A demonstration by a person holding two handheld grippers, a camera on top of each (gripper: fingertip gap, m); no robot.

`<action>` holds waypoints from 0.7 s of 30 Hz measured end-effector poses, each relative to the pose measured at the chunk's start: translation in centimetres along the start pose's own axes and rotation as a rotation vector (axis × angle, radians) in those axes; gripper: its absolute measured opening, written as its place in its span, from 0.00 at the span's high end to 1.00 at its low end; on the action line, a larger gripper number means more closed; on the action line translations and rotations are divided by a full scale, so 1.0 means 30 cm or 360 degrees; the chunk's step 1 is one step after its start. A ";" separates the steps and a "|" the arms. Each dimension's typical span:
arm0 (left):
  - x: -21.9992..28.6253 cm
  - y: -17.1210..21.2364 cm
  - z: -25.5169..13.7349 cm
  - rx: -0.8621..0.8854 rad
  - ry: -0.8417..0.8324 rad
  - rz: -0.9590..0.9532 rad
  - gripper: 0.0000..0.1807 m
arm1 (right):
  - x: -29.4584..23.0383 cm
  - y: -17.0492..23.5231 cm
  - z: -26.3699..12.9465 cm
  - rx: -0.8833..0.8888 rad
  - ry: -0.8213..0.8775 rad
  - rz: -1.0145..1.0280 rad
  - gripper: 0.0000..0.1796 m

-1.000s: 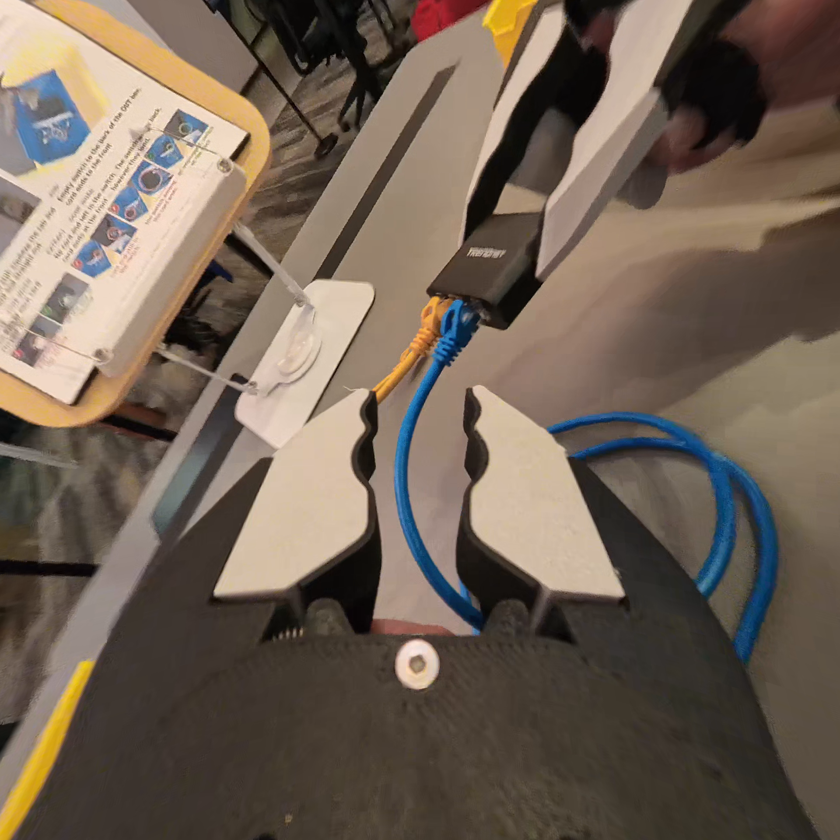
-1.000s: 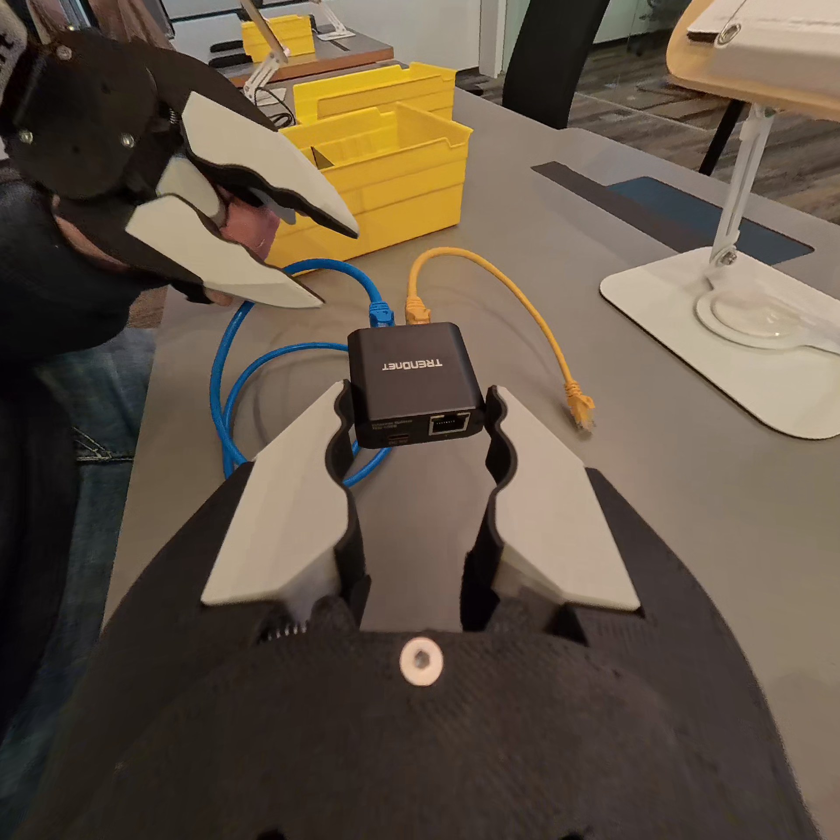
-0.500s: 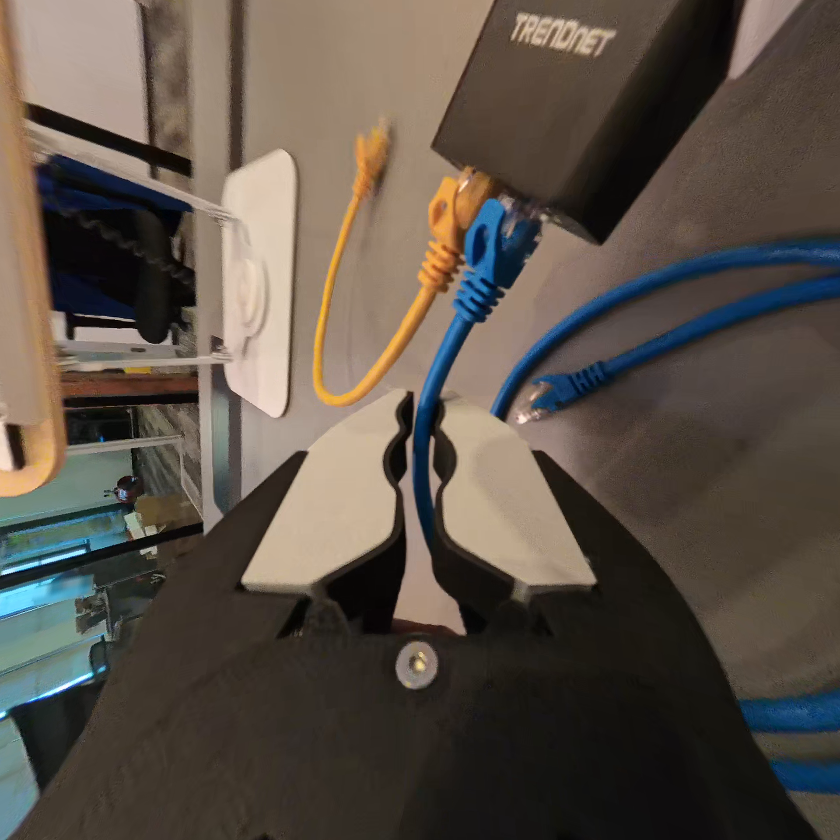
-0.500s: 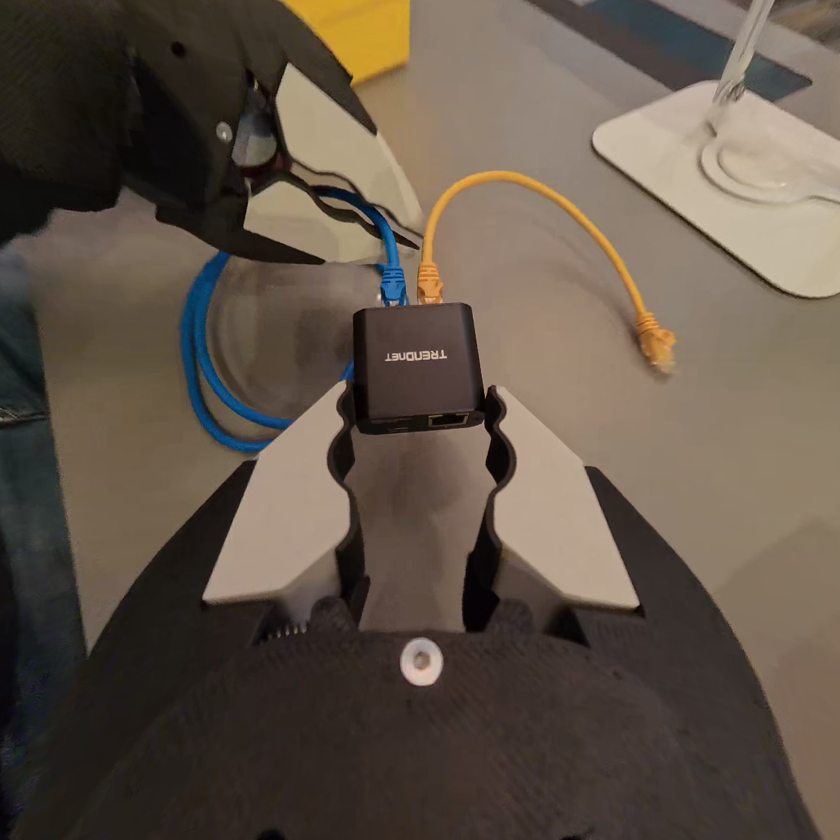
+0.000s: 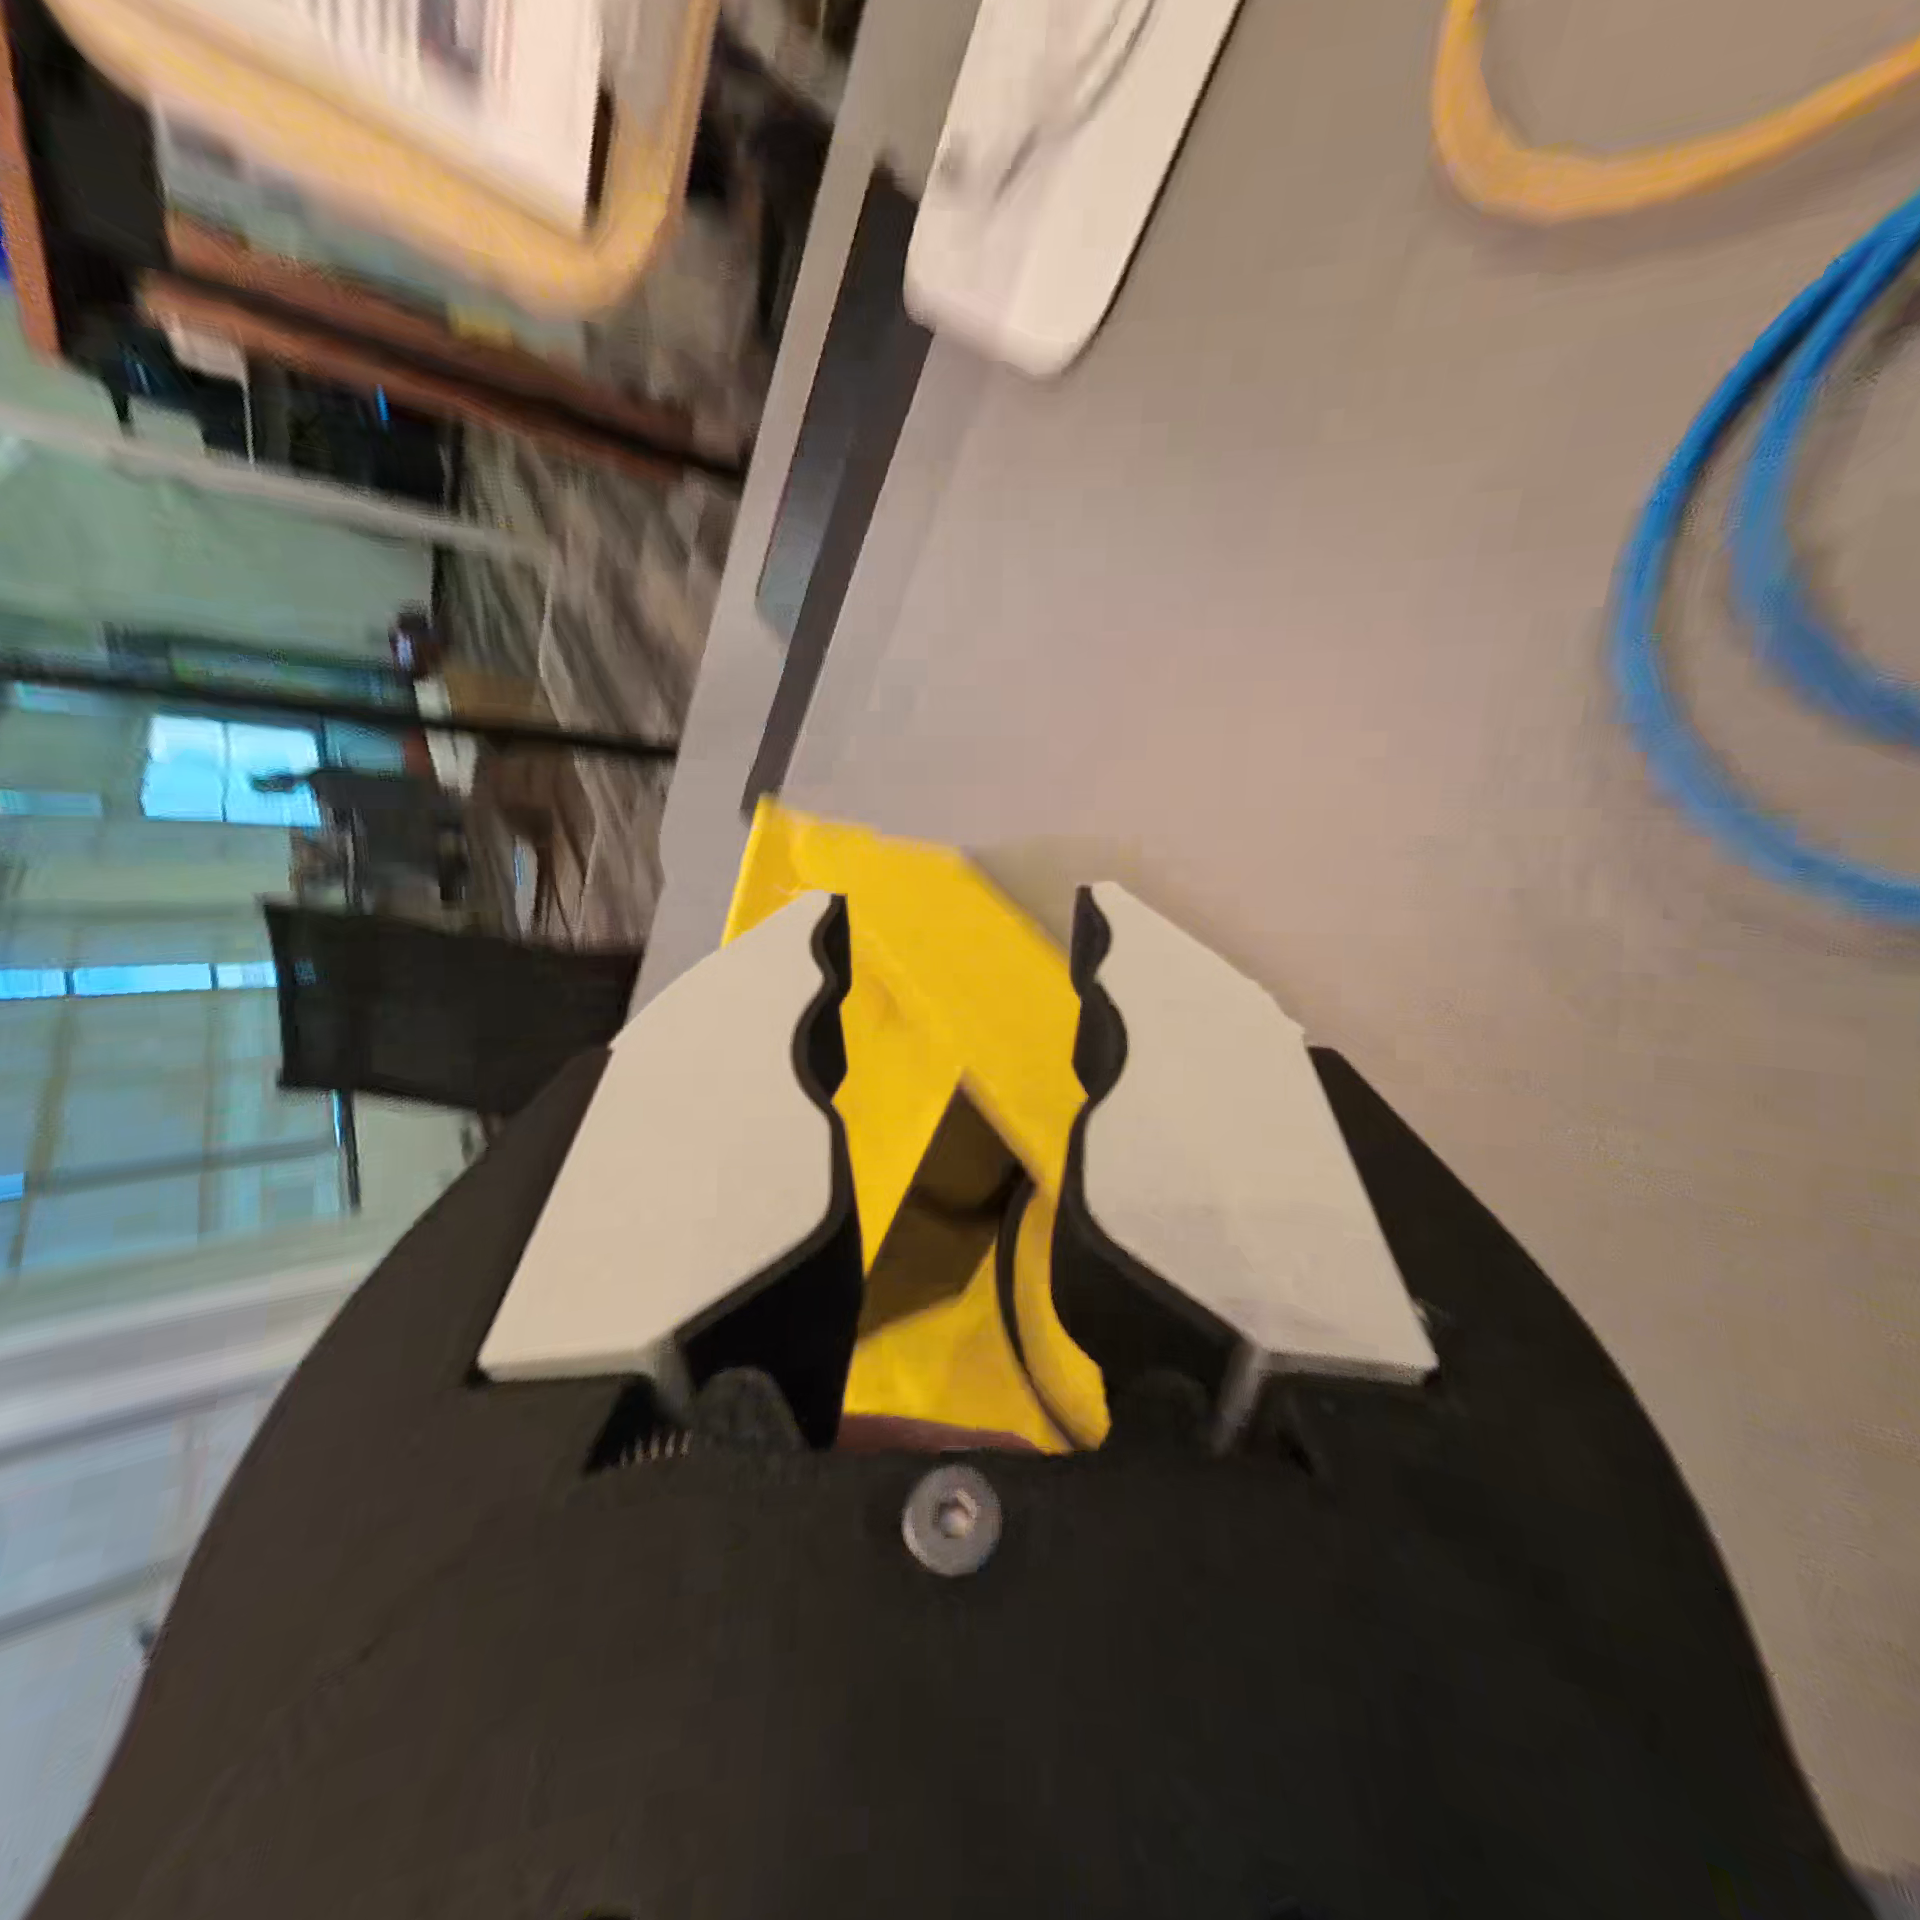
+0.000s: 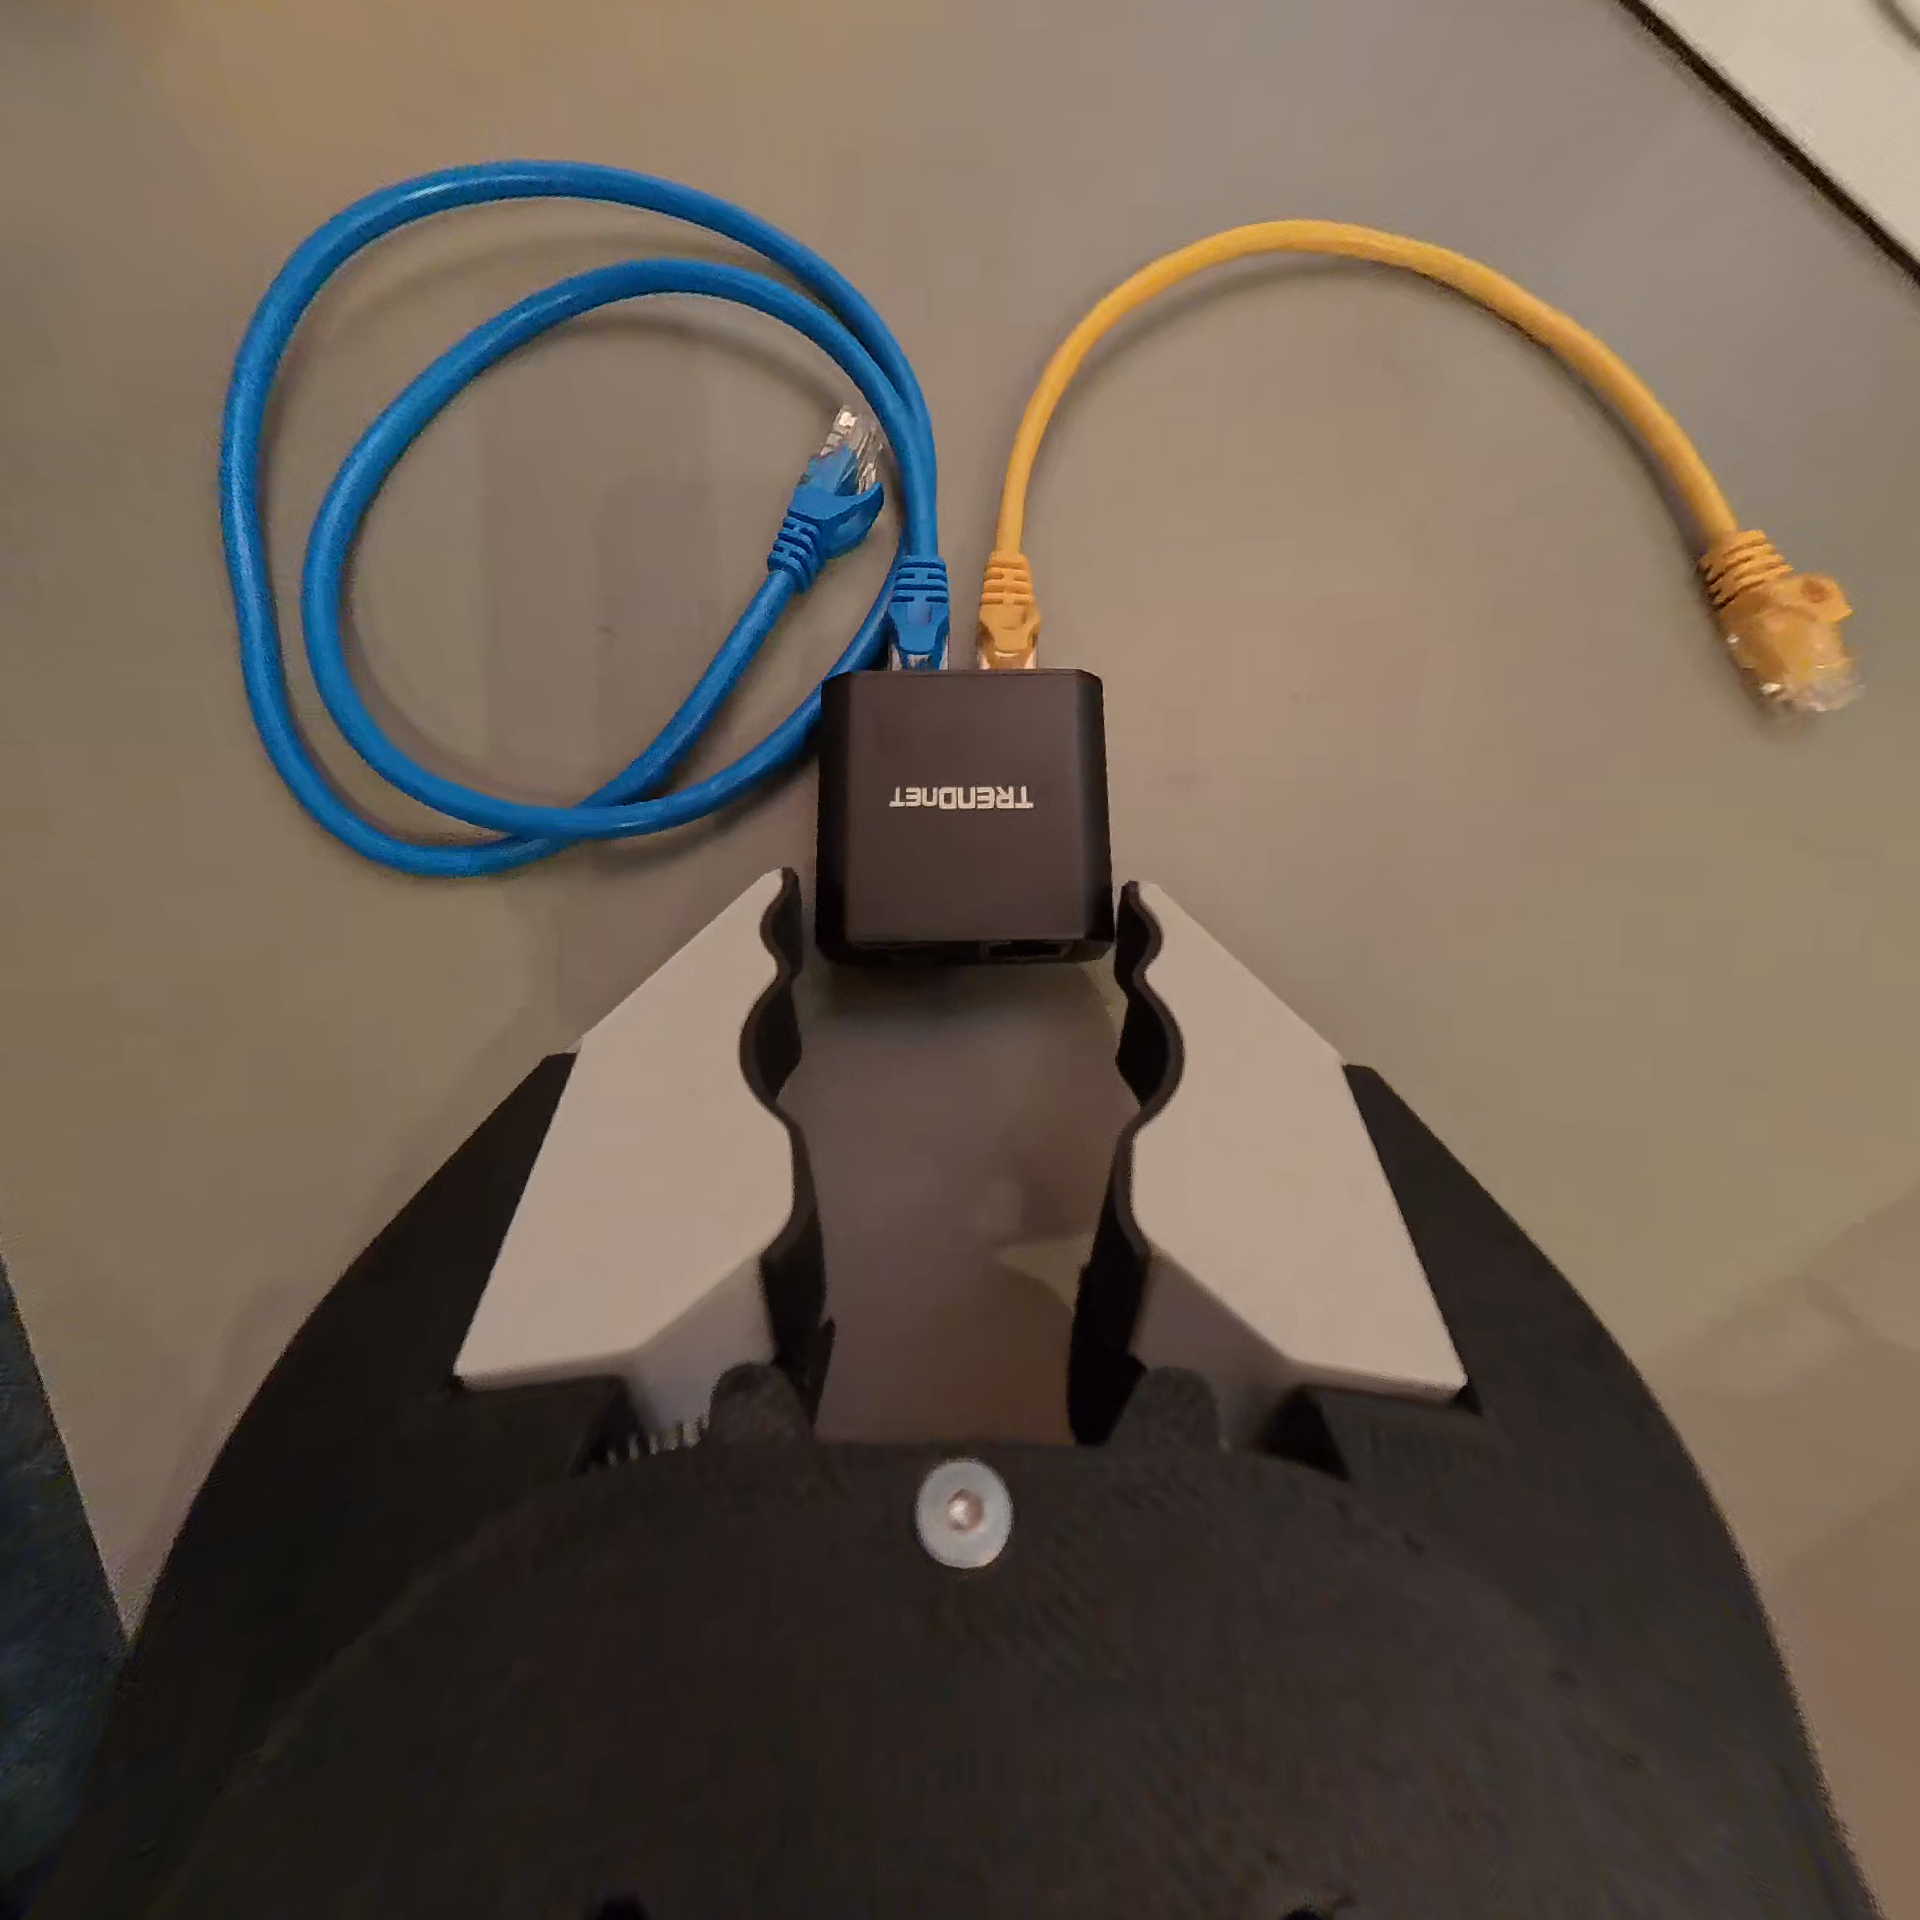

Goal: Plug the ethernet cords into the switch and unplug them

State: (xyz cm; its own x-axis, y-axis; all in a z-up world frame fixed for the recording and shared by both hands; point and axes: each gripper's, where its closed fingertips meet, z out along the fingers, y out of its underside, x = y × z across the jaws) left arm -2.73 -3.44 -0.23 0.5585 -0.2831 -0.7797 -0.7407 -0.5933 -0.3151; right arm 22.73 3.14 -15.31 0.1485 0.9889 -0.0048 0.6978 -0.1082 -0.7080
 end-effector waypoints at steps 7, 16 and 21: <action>-0.035 0.695 0.093 -0.0758 0.0295 -0.0354 0.76 | -0.020 -0.012 -0.034 0.0083 -0.0081 0.0019 0.66; 0.099 0.832 0.284 -0.0951 0.0701 -0.0517 0.80 | -0.032 -0.021 -0.049 0.0119 -0.0136 0.0033 0.71; 0.100 0.867 0.314 -0.1073 0.0792 -0.0561 0.91 | -0.031 -0.026 -0.051 0.0160 -0.0164 0.0049 0.72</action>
State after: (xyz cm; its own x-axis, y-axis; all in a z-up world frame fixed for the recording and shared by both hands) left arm -23.84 -12.62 -15.85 0.9241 -0.2013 -0.3248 -0.2080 -0.9780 0.0144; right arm 23.13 2.16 -13.68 0.0925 0.9911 -0.0961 0.6196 -0.1329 -0.7736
